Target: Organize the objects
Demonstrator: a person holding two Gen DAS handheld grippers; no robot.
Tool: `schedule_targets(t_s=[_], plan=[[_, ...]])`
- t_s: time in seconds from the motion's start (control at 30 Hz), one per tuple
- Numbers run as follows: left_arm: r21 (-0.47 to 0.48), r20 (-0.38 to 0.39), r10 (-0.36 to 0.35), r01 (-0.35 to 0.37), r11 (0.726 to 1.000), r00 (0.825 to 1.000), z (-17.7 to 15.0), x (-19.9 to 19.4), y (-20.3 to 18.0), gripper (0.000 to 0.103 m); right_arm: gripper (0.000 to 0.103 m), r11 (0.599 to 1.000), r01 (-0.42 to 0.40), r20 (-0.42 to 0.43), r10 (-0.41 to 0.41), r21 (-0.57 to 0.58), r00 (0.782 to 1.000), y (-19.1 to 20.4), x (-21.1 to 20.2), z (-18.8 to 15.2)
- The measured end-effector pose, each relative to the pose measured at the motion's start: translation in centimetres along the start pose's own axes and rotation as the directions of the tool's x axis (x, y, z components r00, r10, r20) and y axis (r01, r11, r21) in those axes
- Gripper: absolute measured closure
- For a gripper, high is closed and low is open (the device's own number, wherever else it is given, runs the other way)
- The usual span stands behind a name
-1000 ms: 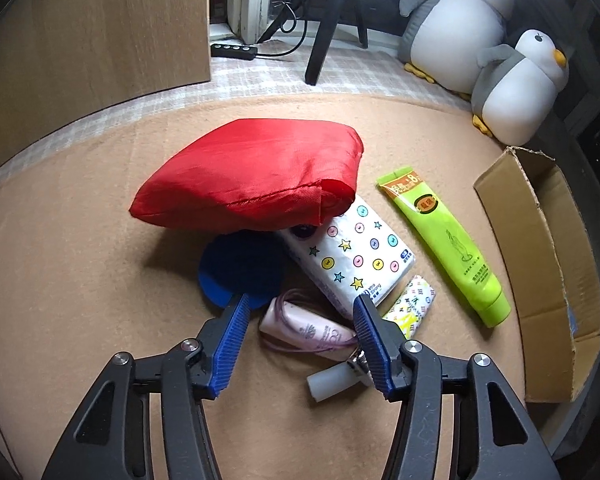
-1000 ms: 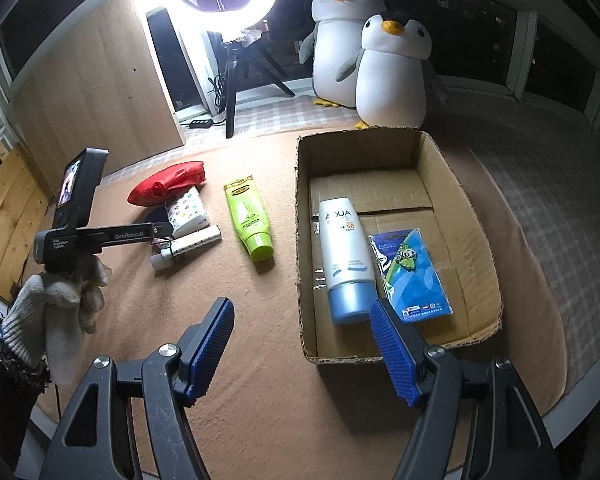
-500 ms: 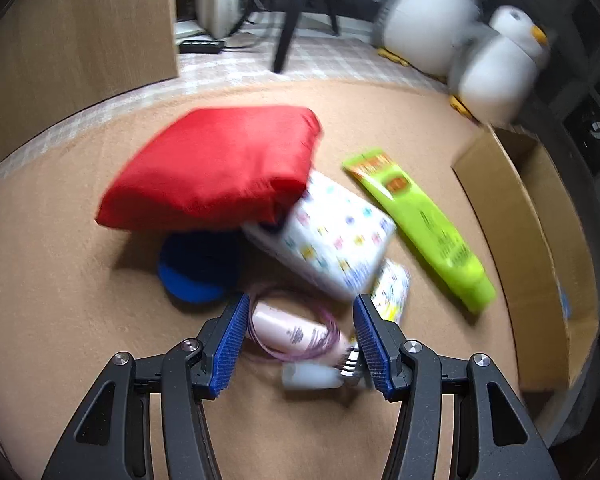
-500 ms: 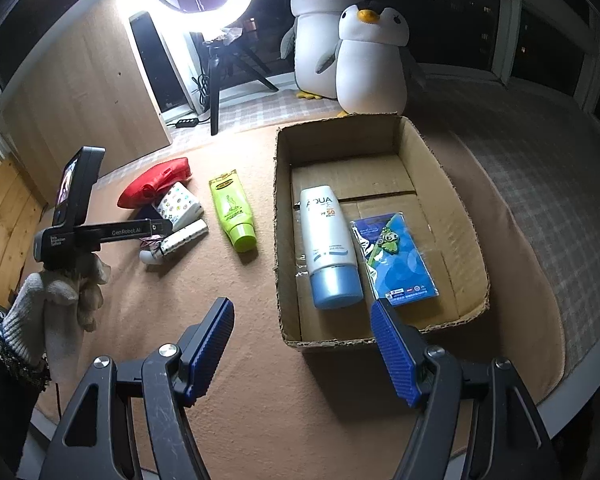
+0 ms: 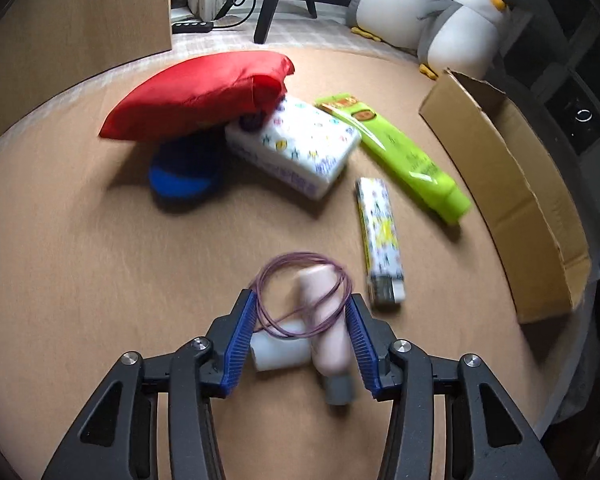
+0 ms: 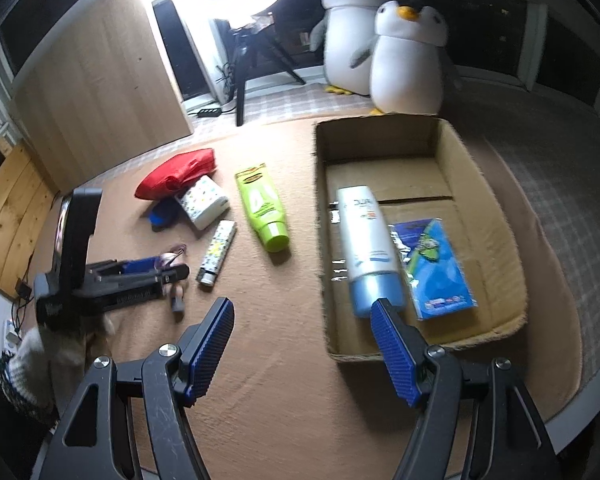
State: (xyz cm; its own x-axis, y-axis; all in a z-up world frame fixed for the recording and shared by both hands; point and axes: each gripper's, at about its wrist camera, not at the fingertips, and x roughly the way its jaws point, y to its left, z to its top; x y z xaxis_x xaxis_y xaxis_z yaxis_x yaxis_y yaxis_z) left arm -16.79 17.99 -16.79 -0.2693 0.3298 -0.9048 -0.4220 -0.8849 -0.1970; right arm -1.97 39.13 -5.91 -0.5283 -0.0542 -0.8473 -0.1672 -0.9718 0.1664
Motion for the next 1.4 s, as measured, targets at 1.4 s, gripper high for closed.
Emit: schedule_targets(t_s=[1.4], plan=[[-0.212,0.064,0.166,-0.149,0.966,0.984,-2.9,-4.3,10.0,0.032,0.036,0.995,-0.065,-0.087,0.058,-0.073,0.994,5.6,3.7,-0.1]])
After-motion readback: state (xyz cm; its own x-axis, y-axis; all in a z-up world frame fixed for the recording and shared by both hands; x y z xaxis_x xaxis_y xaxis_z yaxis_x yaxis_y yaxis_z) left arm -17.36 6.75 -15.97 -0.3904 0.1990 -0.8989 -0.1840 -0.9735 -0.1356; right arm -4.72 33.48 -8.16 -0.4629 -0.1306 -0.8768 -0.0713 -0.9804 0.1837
